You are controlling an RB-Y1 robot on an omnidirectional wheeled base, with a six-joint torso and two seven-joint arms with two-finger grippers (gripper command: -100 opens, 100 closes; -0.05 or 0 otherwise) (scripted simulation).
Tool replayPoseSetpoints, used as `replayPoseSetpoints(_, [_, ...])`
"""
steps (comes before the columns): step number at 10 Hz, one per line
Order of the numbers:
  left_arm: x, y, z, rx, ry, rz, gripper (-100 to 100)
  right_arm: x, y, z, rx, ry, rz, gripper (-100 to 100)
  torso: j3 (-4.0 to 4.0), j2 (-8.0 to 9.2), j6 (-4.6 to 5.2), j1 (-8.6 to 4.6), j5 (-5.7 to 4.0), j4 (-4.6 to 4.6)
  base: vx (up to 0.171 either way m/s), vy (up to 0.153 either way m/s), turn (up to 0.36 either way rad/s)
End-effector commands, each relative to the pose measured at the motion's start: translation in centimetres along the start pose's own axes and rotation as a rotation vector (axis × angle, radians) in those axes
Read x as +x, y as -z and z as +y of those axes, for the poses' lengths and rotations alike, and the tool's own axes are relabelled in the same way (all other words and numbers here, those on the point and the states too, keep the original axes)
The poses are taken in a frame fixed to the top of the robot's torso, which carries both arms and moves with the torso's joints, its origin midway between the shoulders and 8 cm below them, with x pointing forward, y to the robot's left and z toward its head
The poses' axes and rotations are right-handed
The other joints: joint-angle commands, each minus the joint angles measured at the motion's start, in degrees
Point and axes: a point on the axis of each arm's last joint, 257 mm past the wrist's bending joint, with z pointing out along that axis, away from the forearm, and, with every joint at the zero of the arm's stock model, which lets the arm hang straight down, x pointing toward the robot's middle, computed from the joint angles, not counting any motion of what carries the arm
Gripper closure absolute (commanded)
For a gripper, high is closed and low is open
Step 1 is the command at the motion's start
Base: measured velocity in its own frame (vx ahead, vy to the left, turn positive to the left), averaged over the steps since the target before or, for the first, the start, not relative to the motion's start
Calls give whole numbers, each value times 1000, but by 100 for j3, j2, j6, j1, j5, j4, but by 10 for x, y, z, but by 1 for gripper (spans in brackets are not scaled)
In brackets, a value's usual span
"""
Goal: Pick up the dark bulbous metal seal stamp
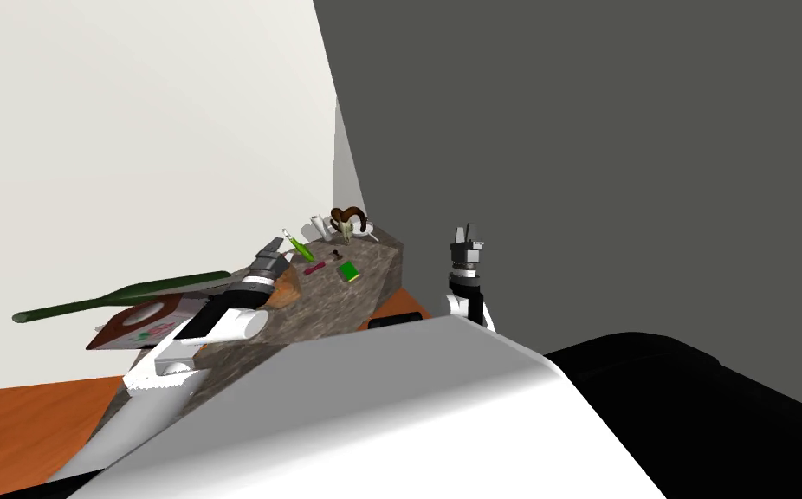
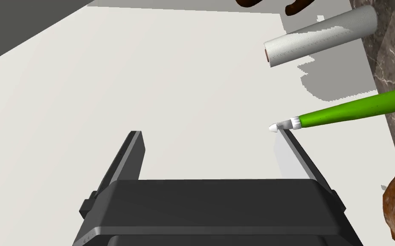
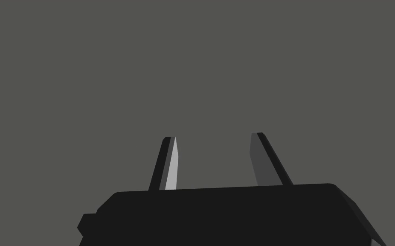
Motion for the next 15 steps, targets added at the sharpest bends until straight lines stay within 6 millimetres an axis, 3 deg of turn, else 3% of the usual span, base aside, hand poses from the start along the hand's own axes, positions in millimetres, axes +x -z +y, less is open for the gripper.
replayPoseSetpoints(1, [-16,4,29,-95,-29,1,-100,0,0,0,0,0,0,0,0,0,0,0,0,0,-11,-40,-379])
replayPoseSetpoints(2, [-18,2,26,-95,-35,9,-100,0,0,0,0,0,0,0,0,1,0,-3,-1,0,-7,-20,-109])
replayPoseSetpoints(4, [-40,10,66,-221,-71,9,-100,0,0,0,0,0,0,0,1,1,-1,1,0,1,-6,-28,-307])
replayPoseSetpoints(5, [-43,9,67,-232,-71,15,-100,0,0,0,0,0,0,0,-1,-1,1,-1,0,0,-5,-17,-155])
replayPoseSetpoints(6, [-55,17,89,-305,-86,13,-100,0,0,0,0,0,0,0,1,1,-8,2,-1,1,-3,-21,-270])
replayPoseSetpoints(7, [-56,16,87,-305,-88,16,-100,0,0,0,0,0,0,0,1,1,-2,3,0,0,-2,-8,-120])
replayPoseSetpoints(8, [-71,25,108,-380,-104,16,-100,0,0,0,0,0,0,0,1,1,-8,6,1,1,-2,-16,-206])
replayPoseSetpoints(9, [-71,25,108,-380,-104,16,-100,0,0,0,0,0,0,0,1,1,-3,5,1,0,-1,-11,-175])
replayPoseSetpoints(10, [-85,36,129,-456,-119,15,-100,0,0,0,0,0,0,0,1,1,-7,6,1,1,1,-17,-288])
replayPoseSetpoints(11, [-85,36,129,-456,-119,15,-100,0,0,0,0,0,0,0,0,-1,-2,5,0,0,1,-7,-176])
replayPoseSetpoints(13, [-111,65,168,-609,-148,14,-100,0,0,0,0,0,0,0,0,-1,-2,5,1,0,-1,-15,-368])
replayPoseSetpoints(15, [-114,65,168,-613,-143,11,-100,0,0,0,0,0,0,0,1,1,-11,7,1,1,0,-3,-76])
